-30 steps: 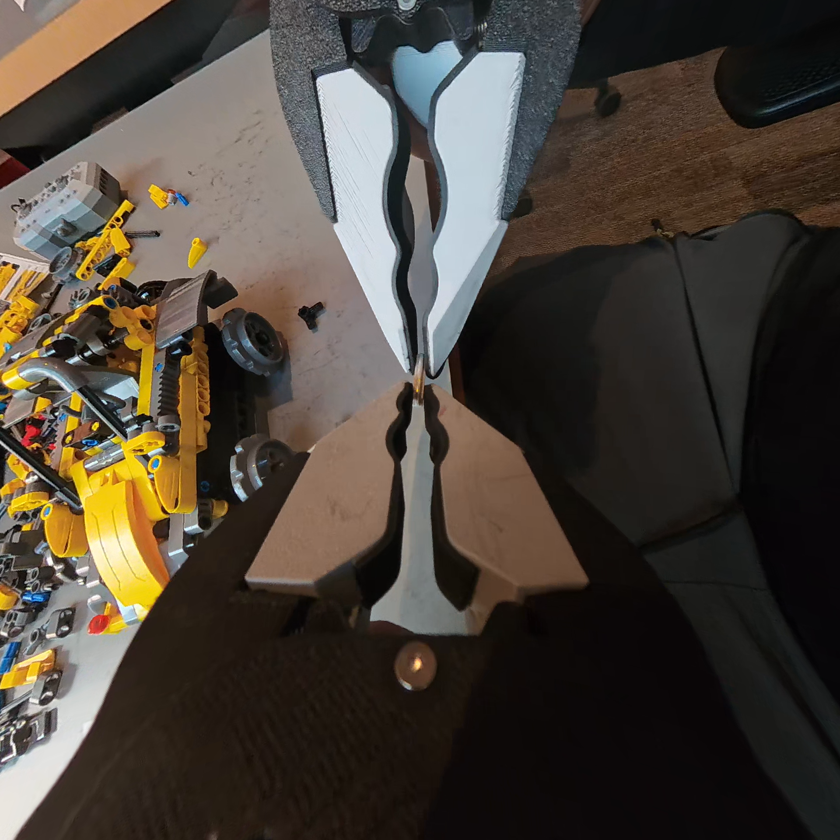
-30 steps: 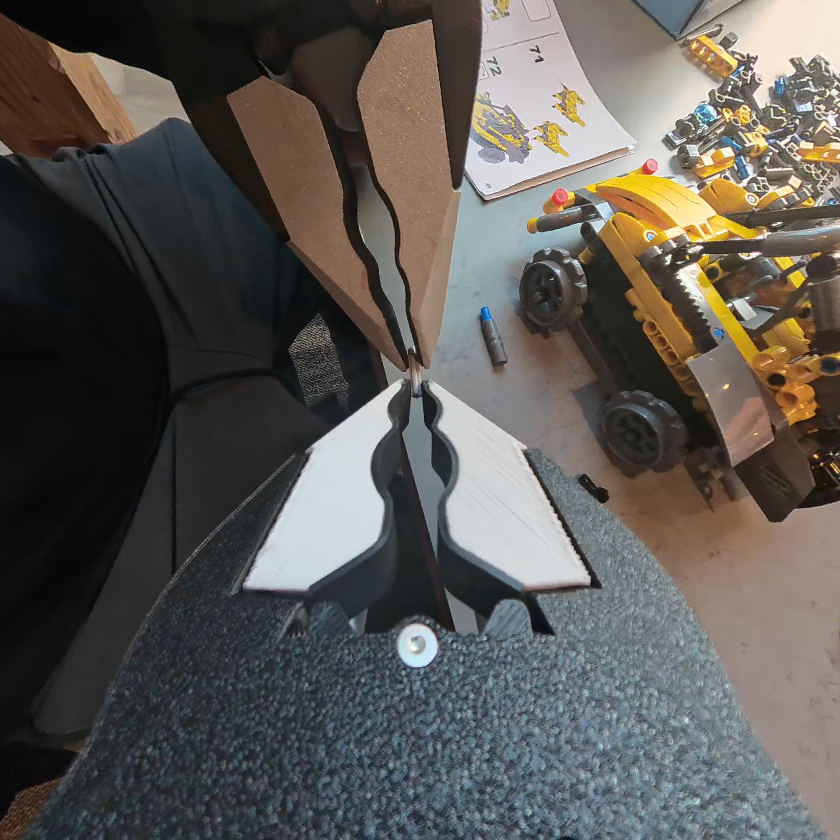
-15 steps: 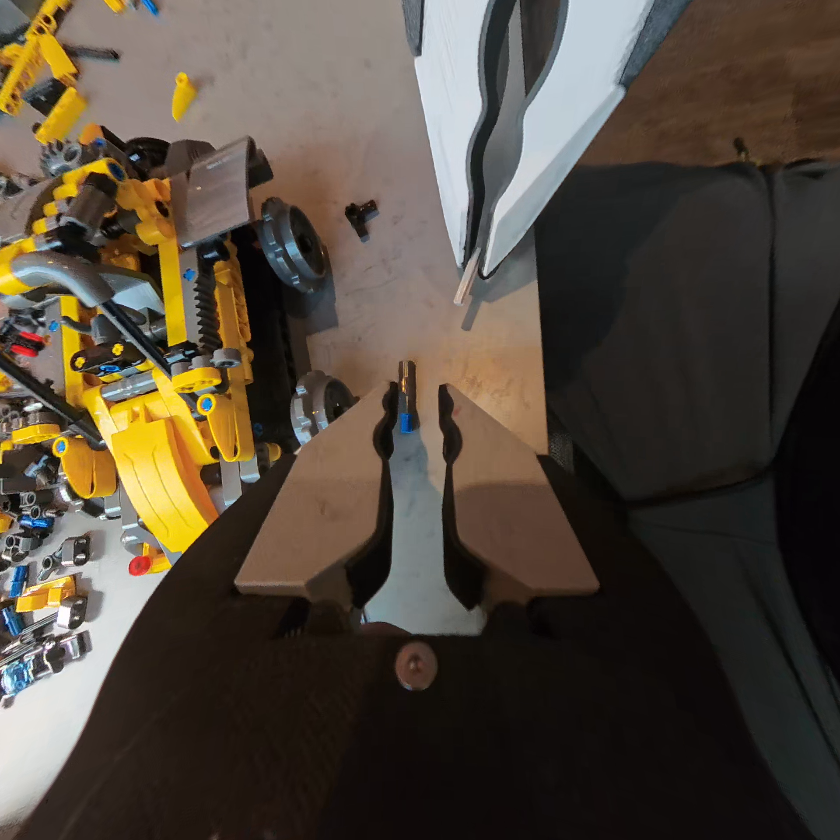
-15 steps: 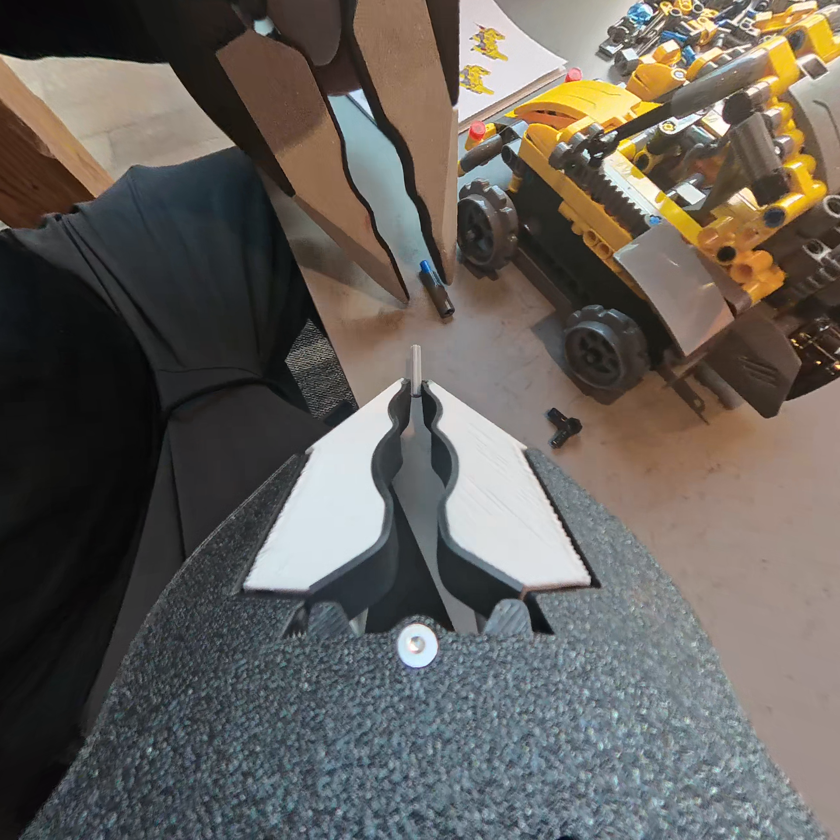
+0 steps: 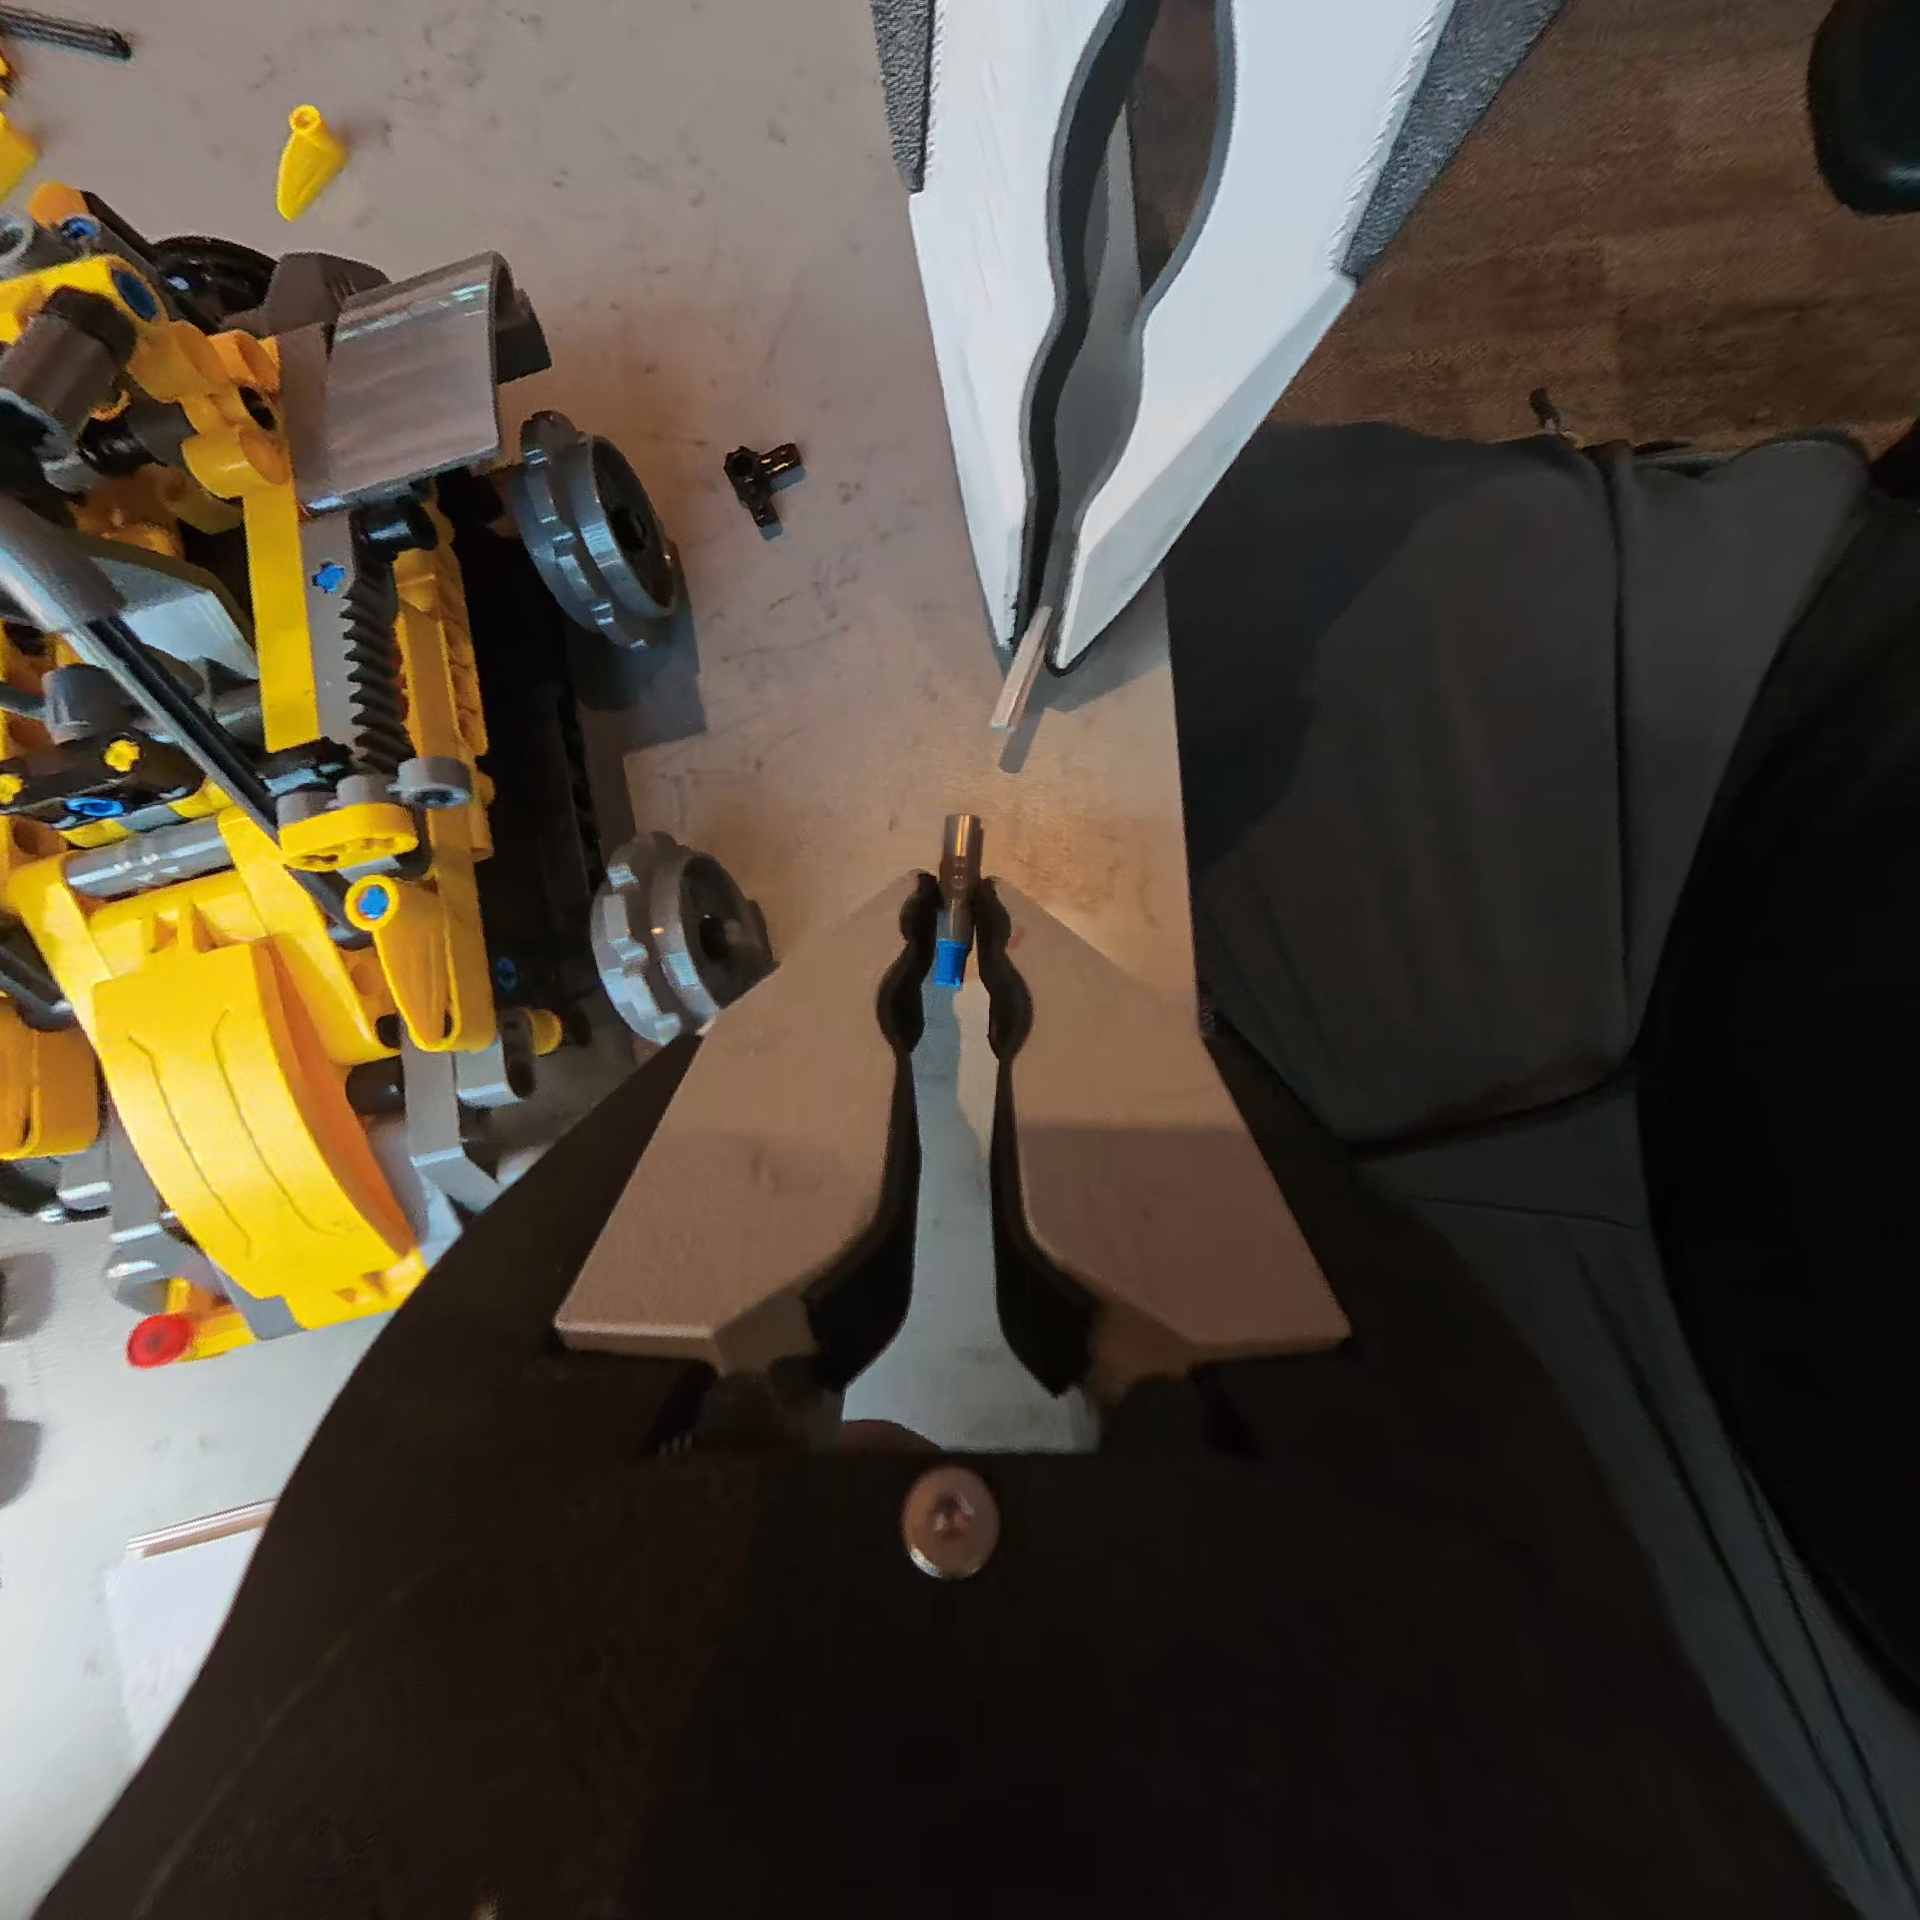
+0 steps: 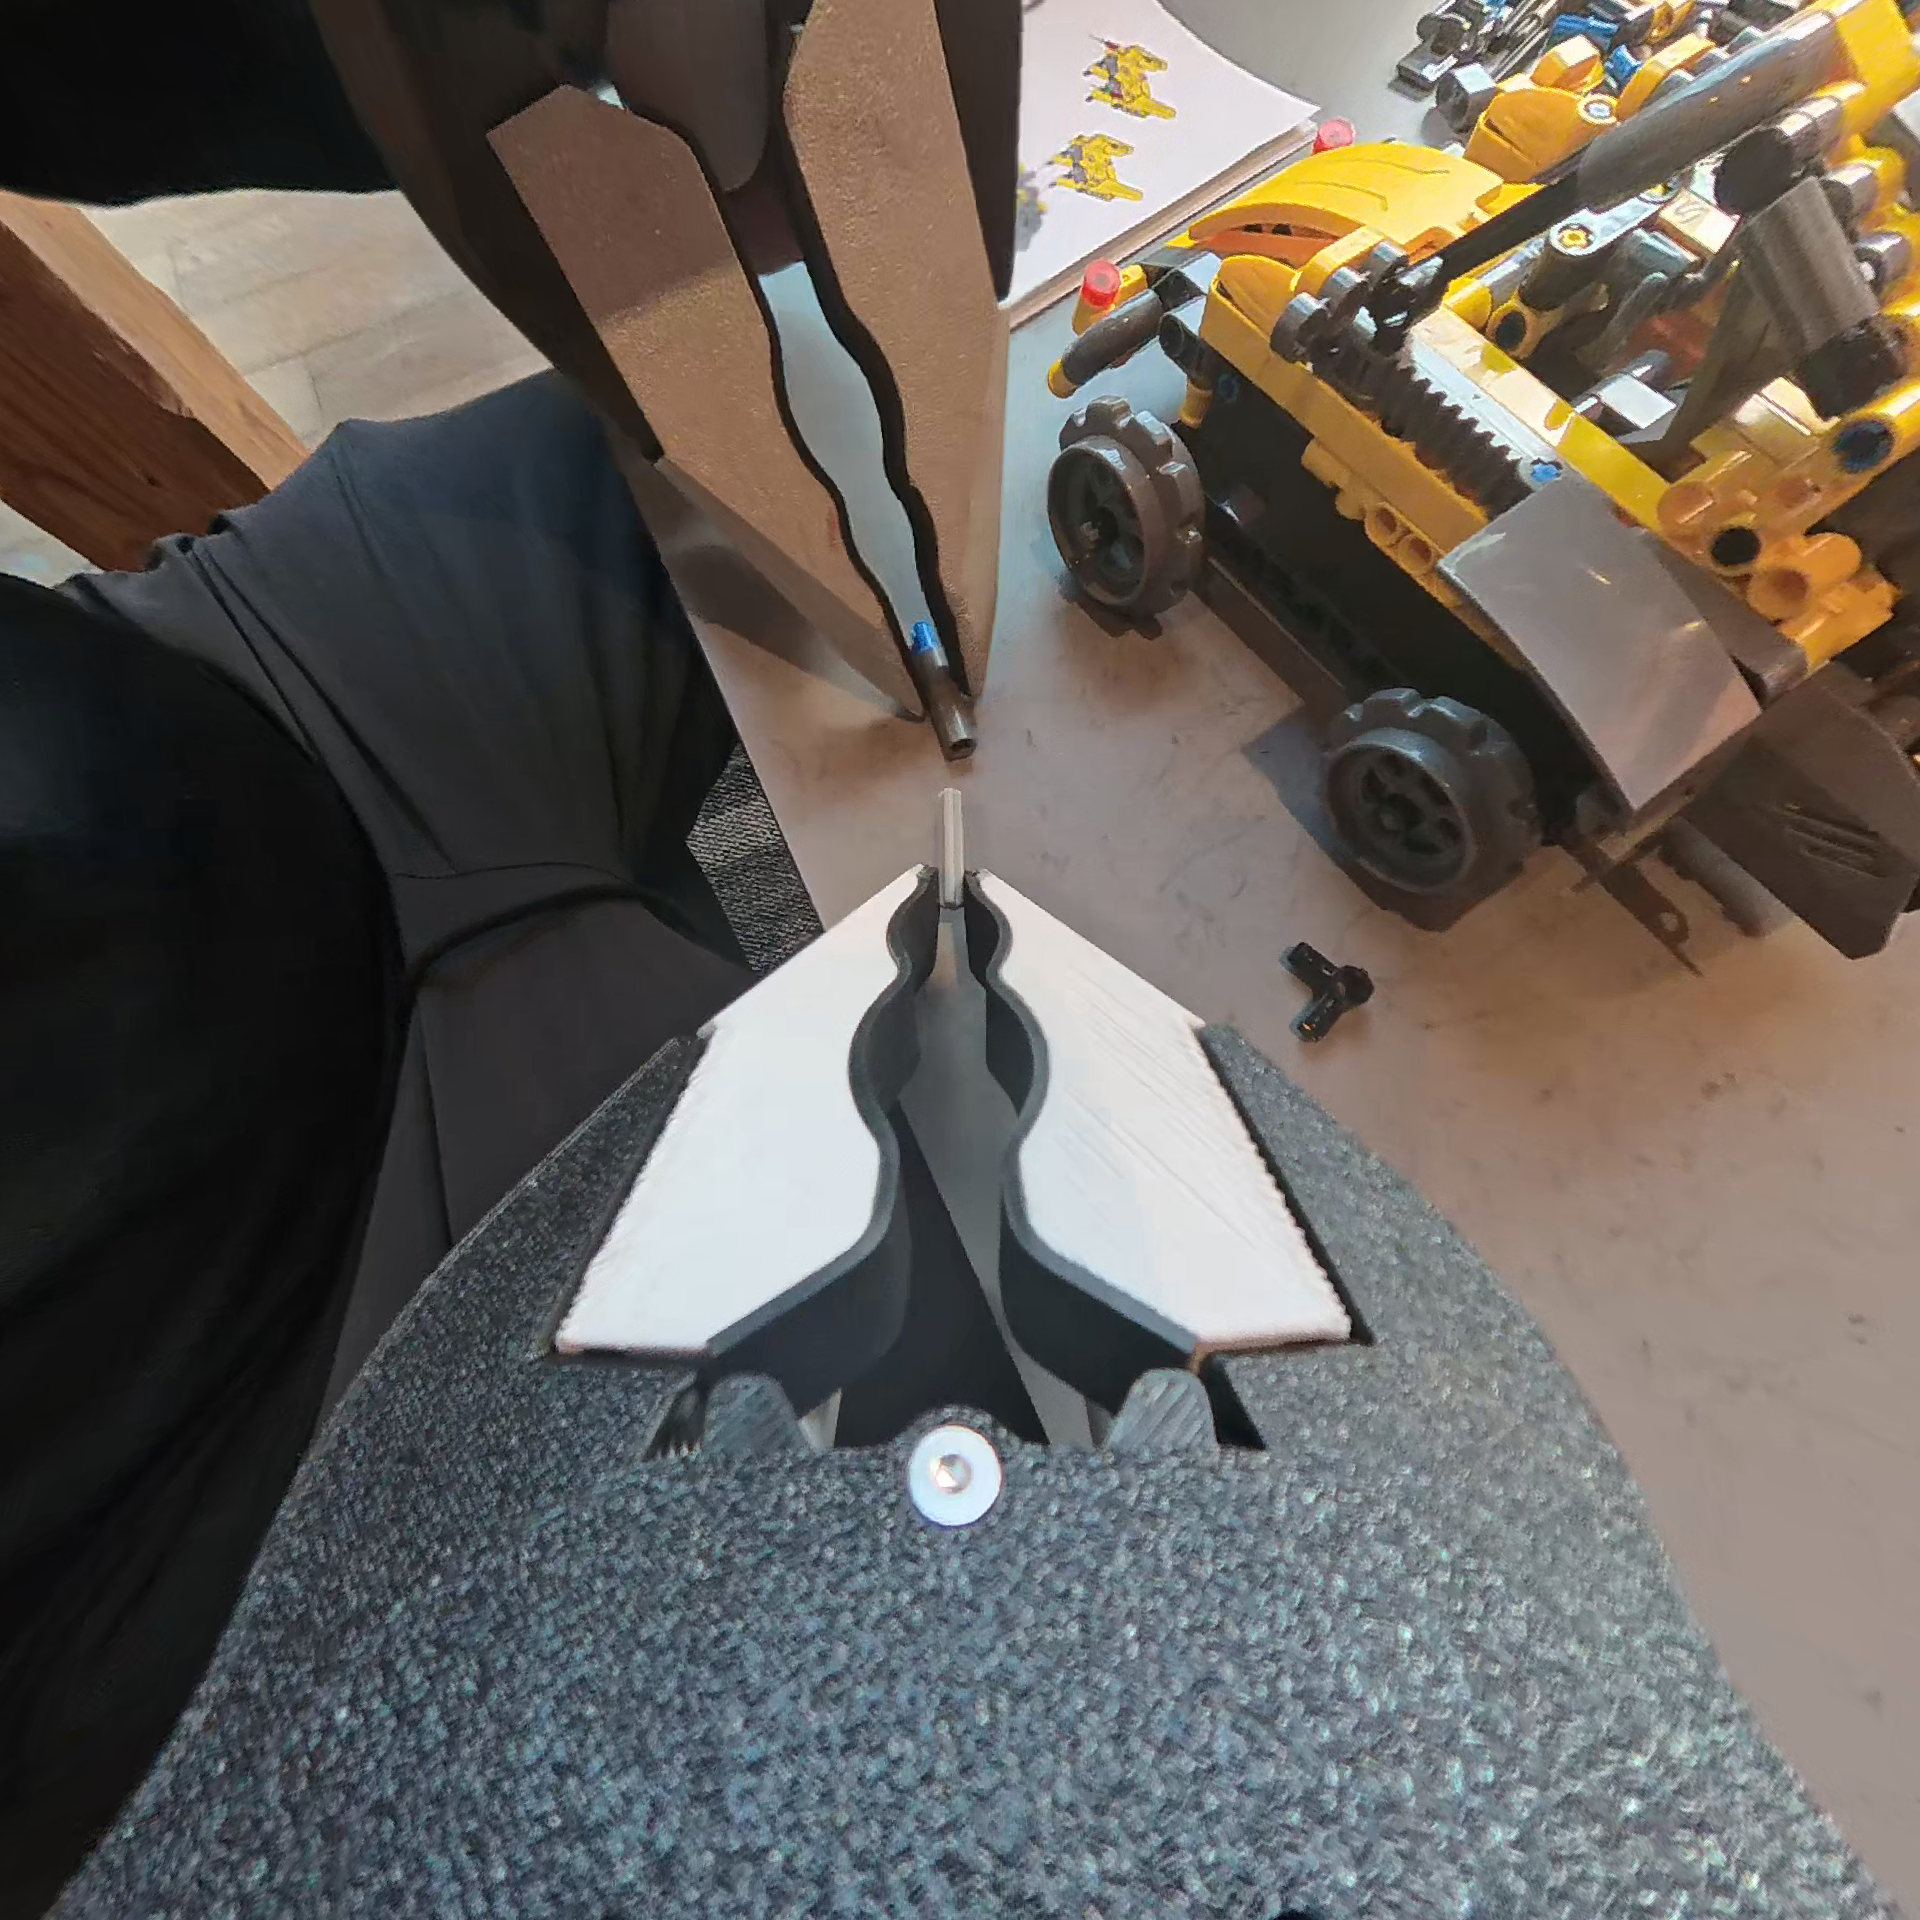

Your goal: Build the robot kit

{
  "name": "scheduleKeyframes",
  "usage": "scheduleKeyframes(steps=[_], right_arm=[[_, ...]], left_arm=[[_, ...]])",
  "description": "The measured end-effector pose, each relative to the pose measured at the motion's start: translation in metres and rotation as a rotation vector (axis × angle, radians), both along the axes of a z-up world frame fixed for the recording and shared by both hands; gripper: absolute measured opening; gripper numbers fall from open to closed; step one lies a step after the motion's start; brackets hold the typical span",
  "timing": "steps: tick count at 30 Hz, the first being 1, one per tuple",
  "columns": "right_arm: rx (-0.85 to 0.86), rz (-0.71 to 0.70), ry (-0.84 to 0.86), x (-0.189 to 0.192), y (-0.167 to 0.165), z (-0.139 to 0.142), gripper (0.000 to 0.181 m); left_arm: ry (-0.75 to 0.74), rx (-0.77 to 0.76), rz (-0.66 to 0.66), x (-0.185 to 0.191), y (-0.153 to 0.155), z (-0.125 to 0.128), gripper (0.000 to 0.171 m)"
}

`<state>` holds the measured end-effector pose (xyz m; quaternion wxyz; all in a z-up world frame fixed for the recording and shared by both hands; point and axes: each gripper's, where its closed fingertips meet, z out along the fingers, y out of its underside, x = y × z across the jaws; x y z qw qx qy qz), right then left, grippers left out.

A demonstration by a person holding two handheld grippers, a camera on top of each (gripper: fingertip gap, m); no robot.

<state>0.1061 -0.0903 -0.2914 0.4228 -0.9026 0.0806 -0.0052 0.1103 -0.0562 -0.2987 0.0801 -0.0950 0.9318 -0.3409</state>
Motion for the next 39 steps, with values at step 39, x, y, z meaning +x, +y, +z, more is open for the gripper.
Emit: scheduleKeyframes(steps=[39], right_arm=[[-0.066, 0.09, -0.009, -0.027, 0.023, -0.006, 0.002]], left_arm=[[-0.194, -0.069, -0.214, -0.03, 0.011, 0.002, 0.003]])
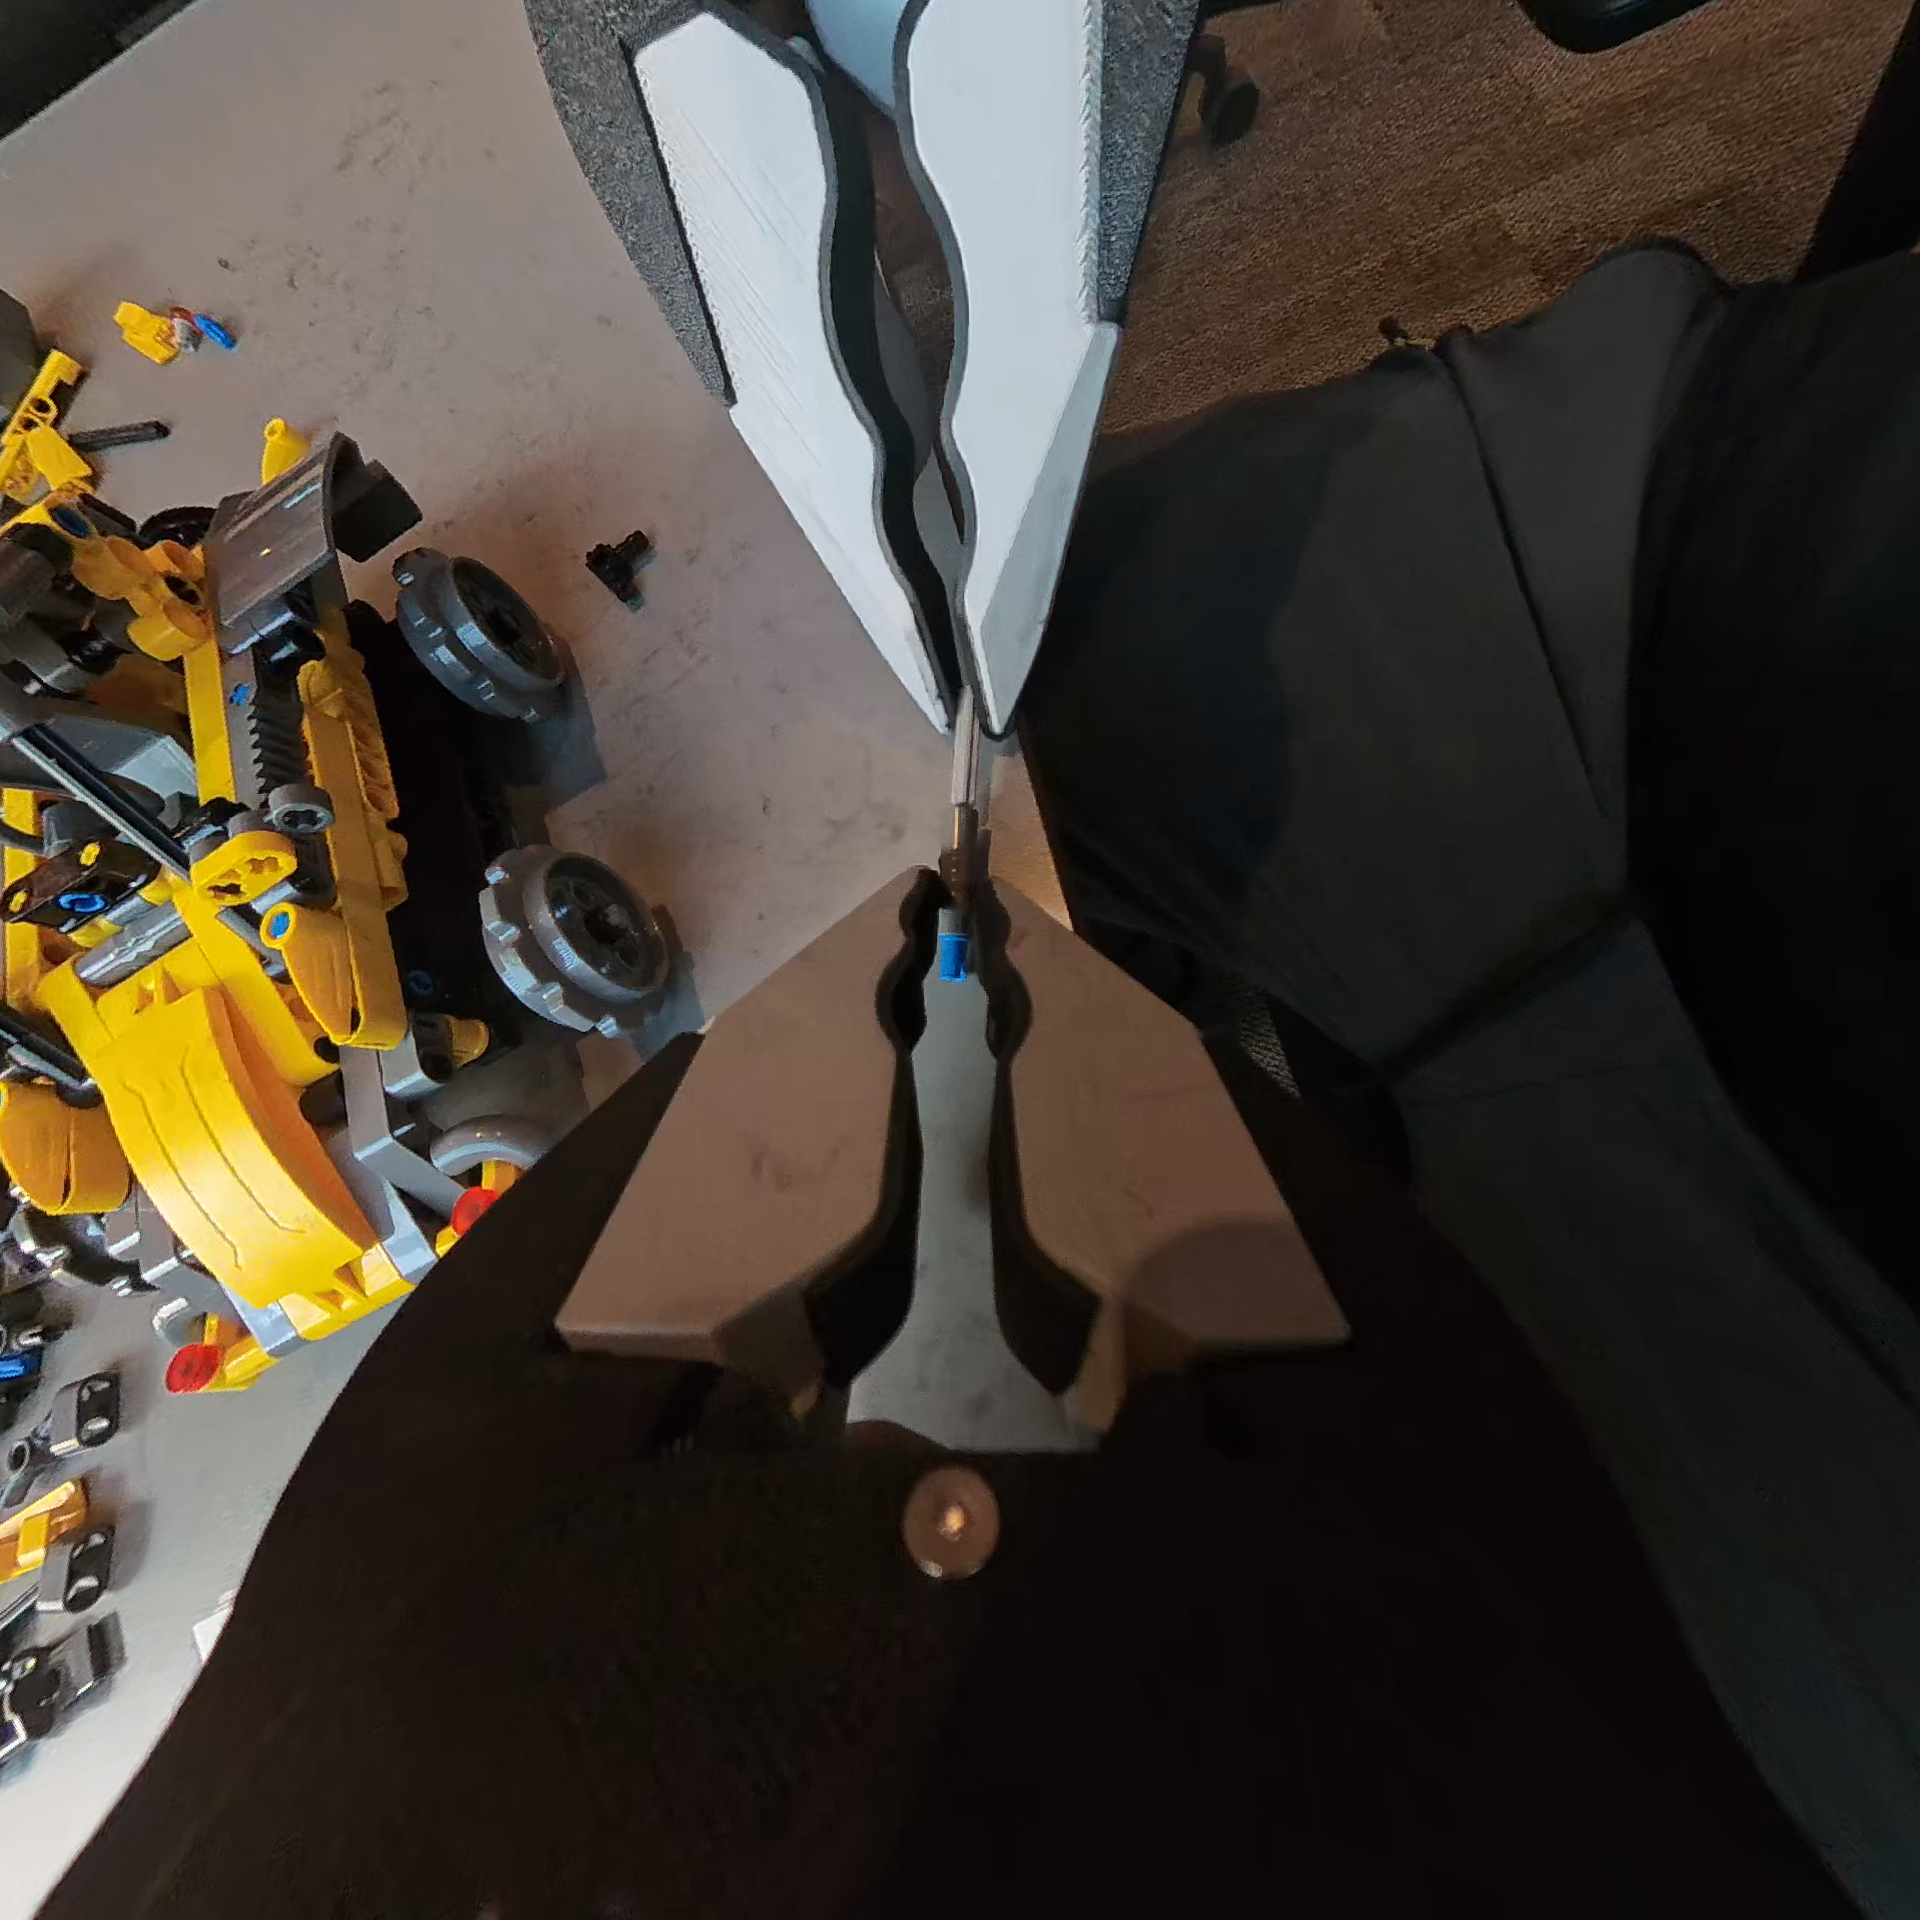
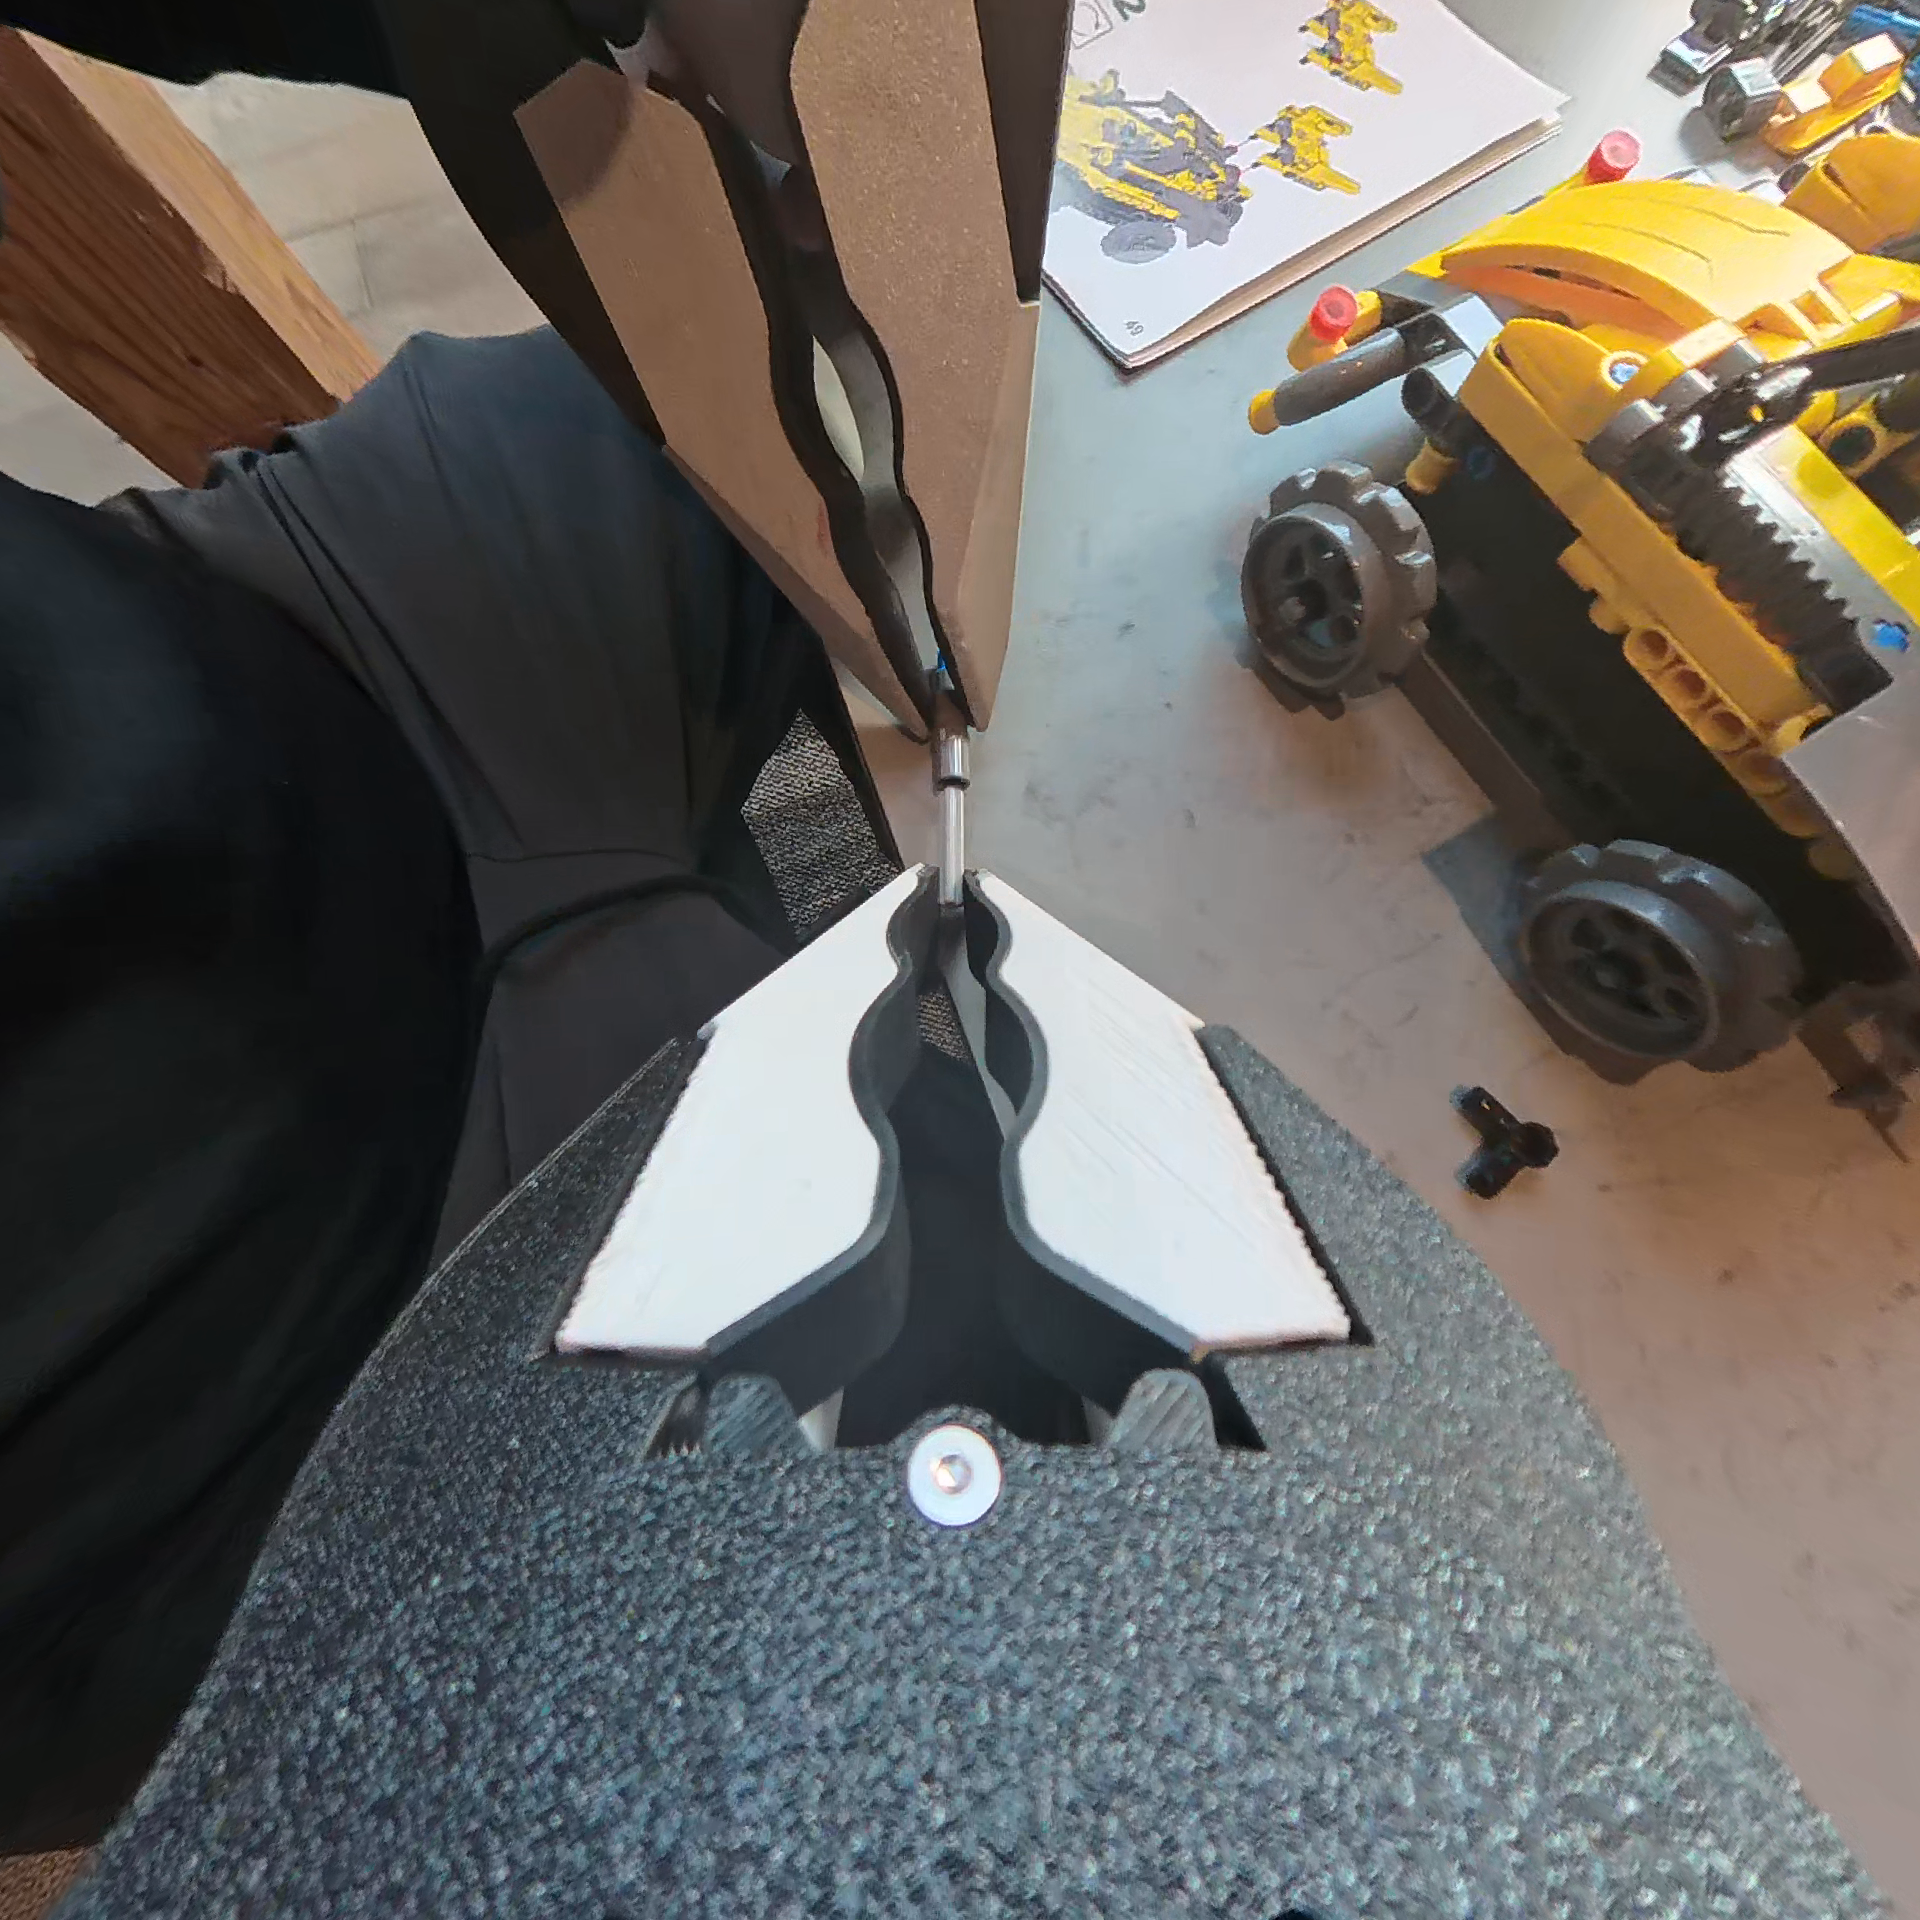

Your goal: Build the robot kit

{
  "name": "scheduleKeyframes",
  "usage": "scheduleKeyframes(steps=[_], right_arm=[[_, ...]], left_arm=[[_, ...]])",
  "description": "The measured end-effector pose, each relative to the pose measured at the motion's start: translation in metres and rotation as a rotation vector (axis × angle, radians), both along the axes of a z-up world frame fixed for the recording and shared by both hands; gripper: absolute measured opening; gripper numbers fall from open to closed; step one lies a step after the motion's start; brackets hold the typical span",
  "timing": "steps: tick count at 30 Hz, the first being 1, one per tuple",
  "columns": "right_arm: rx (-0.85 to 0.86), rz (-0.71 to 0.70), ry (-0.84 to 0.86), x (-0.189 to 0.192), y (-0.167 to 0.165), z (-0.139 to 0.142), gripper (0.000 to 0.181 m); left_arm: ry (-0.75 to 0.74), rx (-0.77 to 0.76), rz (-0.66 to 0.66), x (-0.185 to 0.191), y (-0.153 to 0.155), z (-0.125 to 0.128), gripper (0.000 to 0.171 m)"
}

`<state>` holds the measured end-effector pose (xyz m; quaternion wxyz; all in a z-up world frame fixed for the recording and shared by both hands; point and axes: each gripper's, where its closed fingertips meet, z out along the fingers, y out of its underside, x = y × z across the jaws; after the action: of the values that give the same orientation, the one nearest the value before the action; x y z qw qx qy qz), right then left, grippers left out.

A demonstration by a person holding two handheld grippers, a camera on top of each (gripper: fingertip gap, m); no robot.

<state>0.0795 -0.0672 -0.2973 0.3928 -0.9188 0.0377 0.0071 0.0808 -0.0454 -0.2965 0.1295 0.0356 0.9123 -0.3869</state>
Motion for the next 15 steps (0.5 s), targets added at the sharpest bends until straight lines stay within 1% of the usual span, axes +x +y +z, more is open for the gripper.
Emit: scheduleKeyframes(steps=[15], right_arm=[[0.012, -0.009, -0.009, 0.0009, 0.0019, -0.0016, 0.001]], left_arm=[[0.03, -0.001, 0.005, 0.0, 0.0001, -0.0003, 0.003]])
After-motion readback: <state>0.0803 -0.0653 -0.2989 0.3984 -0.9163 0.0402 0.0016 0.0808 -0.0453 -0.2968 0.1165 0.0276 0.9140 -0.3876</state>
